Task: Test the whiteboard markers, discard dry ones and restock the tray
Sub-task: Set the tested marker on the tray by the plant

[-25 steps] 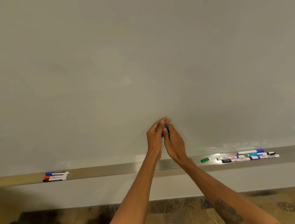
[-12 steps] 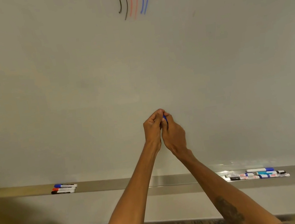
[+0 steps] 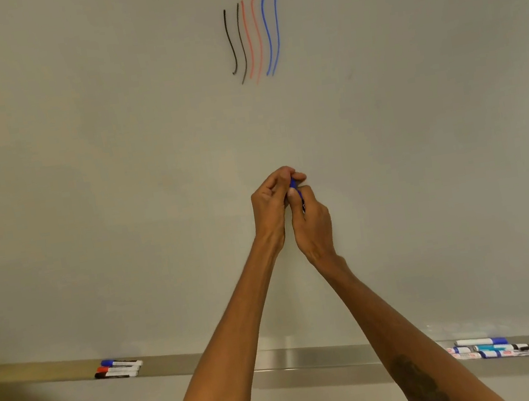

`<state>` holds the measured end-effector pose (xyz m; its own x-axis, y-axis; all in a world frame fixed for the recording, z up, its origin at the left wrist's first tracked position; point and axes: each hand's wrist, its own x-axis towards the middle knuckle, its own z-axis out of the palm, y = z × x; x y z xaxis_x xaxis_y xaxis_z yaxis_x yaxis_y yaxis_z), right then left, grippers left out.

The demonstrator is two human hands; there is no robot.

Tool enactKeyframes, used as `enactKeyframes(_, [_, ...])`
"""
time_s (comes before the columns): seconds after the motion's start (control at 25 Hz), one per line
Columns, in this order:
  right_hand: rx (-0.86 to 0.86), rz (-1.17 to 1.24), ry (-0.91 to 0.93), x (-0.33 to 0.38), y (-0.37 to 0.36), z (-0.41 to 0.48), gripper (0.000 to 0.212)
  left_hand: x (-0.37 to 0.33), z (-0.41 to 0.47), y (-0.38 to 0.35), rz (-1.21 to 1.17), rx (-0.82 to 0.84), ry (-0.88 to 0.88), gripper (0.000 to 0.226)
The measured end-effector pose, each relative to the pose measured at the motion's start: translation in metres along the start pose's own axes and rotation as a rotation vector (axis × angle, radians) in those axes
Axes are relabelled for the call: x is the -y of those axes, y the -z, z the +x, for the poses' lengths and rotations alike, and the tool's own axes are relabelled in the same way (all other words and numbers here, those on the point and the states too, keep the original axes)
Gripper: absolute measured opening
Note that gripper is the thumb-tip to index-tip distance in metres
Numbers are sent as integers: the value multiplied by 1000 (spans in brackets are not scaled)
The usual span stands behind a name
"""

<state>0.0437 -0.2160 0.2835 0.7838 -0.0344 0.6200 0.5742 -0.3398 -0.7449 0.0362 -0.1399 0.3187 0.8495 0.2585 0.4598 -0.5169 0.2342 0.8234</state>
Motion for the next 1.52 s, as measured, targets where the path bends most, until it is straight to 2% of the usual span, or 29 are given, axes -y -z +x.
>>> enactKeyframes(0.16, [-19, 231, 32, 24, 6, 16, 21, -34, 27, 4, 37, -87, -185, 23])
enactKeyframes(0.32, [-48, 374, 68, 53, 22, 41, 39, -66, 52, 8, 79, -211, -339, 23])
enactKeyframes(0.4, [-38, 461, 103, 71, 32, 51, 36, -79, 64, 7, 114, -281, -380, 24])
enactKeyframes(0.52, [-14, 678, 39, 88, 40, 68, 22, -92, 81, 8, 148, -350, -453, 28])
enactKeyframes(0.72, [92, 954, -46, 95, 53, 89, 32, -93, 113, 16, 292, -359, -606, 38])
enactKeyframes(0.92, [18, 911, 58, 97, 50, 102, 27, -81, 130, 23, 434, -381, -767, 43])
enactKeyframes(1.0, [-40, 883, 79, 98, 48, 112, 29, -74, 136, 26, 490, -385, -839, 36])
enactKeyframes(1.08, [-105, 785, 134, 99, 47, 123, 34, -69, 141, 27, 531, -392, -889, 30])
enactKeyframes(1.24, [-281, 582, 240, 113, 43, 146, 23, -63, 147, 32, 577, -383, -917, 32])
enactKeyframes(1.36, [-422, 473, 347, 125, 42, 168, 24, -61, 149, 35, 616, -393, -946, 30])
enactKeyframes(1.52, [-513, 282, 526, 139, 44, 195, 23, -60, 150, 36, 638, -388, -1003, 25])
